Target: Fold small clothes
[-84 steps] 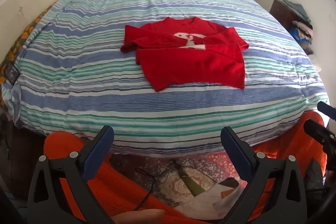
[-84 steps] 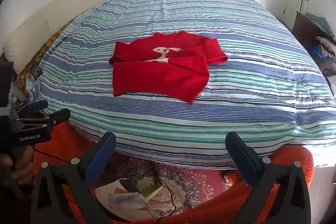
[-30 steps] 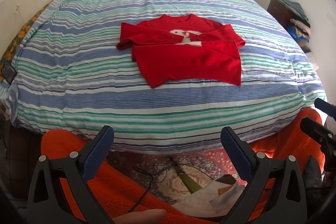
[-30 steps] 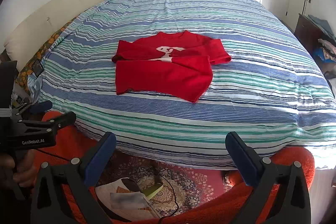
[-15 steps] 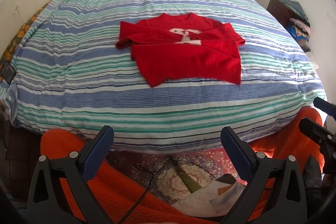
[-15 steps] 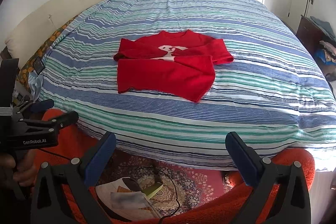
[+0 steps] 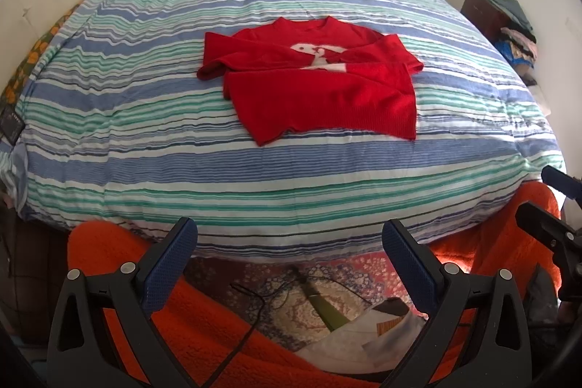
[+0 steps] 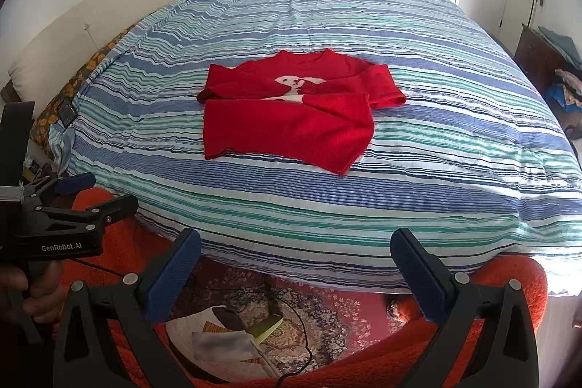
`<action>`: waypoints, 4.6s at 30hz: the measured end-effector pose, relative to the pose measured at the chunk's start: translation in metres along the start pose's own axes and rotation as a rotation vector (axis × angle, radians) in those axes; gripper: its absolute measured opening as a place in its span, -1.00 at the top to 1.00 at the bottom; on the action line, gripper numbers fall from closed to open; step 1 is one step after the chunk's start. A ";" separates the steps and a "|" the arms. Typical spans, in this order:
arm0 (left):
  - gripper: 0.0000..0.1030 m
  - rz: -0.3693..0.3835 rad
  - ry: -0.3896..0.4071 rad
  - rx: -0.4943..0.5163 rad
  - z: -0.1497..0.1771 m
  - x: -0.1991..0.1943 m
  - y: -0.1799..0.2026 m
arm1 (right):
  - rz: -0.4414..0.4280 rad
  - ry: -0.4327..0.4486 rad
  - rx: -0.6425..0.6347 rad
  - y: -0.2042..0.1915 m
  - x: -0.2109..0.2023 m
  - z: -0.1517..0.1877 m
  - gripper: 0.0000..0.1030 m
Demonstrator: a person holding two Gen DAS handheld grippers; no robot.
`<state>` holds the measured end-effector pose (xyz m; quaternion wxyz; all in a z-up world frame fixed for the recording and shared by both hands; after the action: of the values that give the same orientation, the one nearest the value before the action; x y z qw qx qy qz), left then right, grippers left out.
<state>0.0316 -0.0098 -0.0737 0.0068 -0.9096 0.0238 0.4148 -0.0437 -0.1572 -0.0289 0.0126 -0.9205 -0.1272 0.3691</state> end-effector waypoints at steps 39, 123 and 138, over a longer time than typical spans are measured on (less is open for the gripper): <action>-0.58 0.183 -0.186 -0.474 -0.015 0.226 -0.087 | -0.209 0.144 0.168 0.082 0.116 -0.019 -0.98; 0.93 0.010 -0.235 -0.202 0.051 0.176 -0.072 | -0.135 -0.206 0.242 0.086 0.195 0.075 0.94; -0.67 -0.207 -0.220 -0.122 0.055 0.107 -0.092 | 0.062 -0.176 0.203 0.109 0.142 0.071 -0.03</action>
<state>0.0648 0.0797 -0.1916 -0.0034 -0.8550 -0.0962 0.5097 0.0310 -0.2335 -0.1898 0.0827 -0.8820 -0.0613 0.4598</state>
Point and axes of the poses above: each gripper's, at about its wrist camera, not at the fingertips, and x roughly the way its jaws point, y to its right, z to its underside, the point moved 7 cm from there along x, roughly the way its jaws point, and after that the axes turned 12 degrees about y, right-handed, at the moved point
